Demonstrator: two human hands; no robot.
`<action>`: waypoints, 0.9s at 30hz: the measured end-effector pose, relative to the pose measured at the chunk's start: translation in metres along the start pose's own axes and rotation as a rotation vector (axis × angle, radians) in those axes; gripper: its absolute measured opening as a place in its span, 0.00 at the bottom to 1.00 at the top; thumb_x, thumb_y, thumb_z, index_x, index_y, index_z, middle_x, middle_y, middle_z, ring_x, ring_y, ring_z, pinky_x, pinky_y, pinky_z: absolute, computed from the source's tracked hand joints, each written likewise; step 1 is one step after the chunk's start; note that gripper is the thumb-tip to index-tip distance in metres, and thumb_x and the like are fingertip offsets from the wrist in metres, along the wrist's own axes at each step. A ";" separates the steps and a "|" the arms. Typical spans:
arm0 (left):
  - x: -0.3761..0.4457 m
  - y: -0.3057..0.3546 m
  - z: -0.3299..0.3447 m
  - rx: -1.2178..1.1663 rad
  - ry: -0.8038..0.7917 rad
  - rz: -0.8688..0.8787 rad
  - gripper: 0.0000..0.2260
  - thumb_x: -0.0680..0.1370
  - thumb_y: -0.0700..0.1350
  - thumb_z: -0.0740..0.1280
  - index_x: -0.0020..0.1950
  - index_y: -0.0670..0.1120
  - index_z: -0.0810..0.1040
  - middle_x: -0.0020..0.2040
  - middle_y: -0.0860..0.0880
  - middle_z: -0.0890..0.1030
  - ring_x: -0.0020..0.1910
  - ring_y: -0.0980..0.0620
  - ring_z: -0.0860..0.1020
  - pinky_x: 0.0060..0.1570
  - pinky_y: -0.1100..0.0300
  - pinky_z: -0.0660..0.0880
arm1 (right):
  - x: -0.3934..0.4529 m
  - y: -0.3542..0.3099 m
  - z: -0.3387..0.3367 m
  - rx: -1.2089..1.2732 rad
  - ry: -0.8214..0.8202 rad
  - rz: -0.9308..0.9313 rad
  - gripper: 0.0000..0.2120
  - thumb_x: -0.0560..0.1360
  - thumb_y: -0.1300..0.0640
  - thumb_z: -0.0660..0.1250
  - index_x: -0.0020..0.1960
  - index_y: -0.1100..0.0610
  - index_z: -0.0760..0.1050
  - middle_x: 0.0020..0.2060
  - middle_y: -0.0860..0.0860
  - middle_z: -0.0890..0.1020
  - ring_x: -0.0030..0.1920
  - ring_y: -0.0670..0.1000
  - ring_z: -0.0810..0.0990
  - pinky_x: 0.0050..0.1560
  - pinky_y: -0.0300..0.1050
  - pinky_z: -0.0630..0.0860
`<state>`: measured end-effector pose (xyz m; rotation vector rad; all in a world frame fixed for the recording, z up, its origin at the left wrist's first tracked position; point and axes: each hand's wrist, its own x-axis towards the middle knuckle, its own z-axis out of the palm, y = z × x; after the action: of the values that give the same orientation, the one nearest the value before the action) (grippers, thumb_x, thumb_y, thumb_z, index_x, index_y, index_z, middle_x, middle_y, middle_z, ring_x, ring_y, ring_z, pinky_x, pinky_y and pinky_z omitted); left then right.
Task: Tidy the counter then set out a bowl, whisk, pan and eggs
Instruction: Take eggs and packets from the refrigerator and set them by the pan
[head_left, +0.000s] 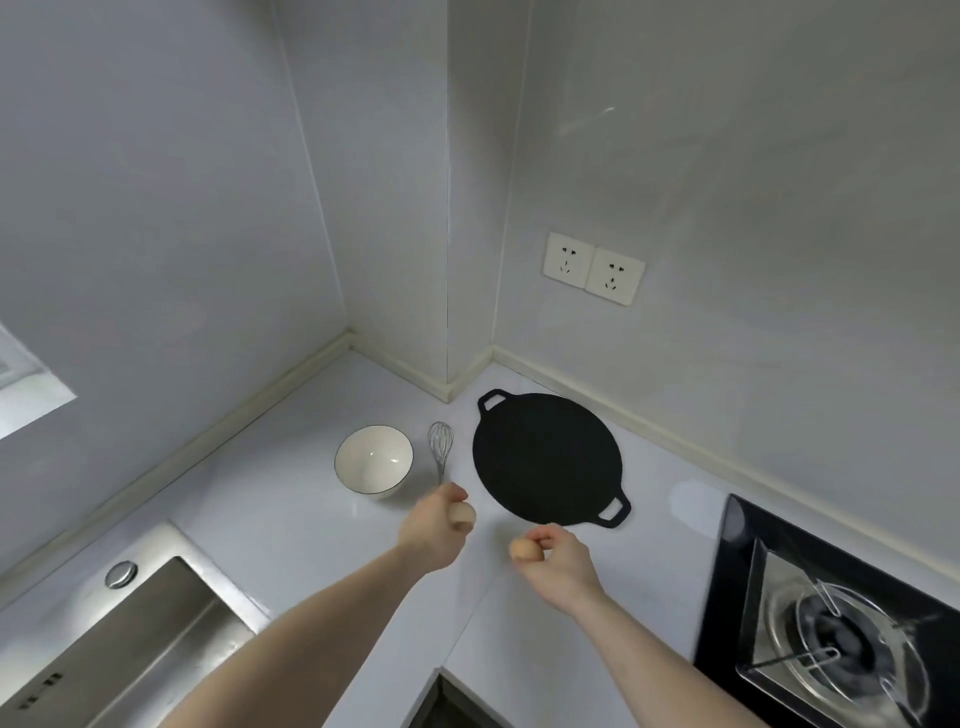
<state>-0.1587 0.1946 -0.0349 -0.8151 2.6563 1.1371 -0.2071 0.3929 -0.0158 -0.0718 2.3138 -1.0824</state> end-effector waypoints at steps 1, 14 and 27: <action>0.011 -0.001 -0.001 0.045 -0.008 0.016 0.18 0.74 0.45 0.65 0.64 0.53 0.74 0.59 0.52 0.78 0.55 0.47 0.78 0.50 0.55 0.78 | 0.009 -0.002 0.004 -0.017 -0.006 0.000 0.08 0.75 0.52 0.68 0.54 0.49 0.77 0.49 0.43 0.80 0.48 0.46 0.81 0.45 0.40 0.79; 0.111 -0.021 -0.008 0.523 -0.054 0.281 0.23 0.77 0.38 0.68 0.69 0.51 0.70 0.68 0.50 0.74 0.60 0.43 0.77 0.58 0.54 0.69 | 0.093 -0.015 0.055 -0.178 0.034 -0.026 0.09 0.75 0.55 0.67 0.56 0.50 0.77 0.48 0.47 0.81 0.48 0.50 0.81 0.47 0.45 0.80; 0.186 -0.014 -0.015 0.697 -0.015 0.417 0.21 0.77 0.37 0.69 0.69 0.48 0.71 0.66 0.45 0.77 0.68 0.44 0.70 0.71 0.51 0.64 | 0.141 -0.034 0.081 -0.237 0.060 -0.093 0.11 0.78 0.56 0.68 0.60 0.52 0.77 0.48 0.46 0.79 0.48 0.47 0.78 0.44 0.42 0.78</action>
<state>-0.3070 0.0971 -0.0934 -0.1296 2.9615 0.1902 -0.2887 0.2743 -0.0996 -0.2435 2.5054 -0.8600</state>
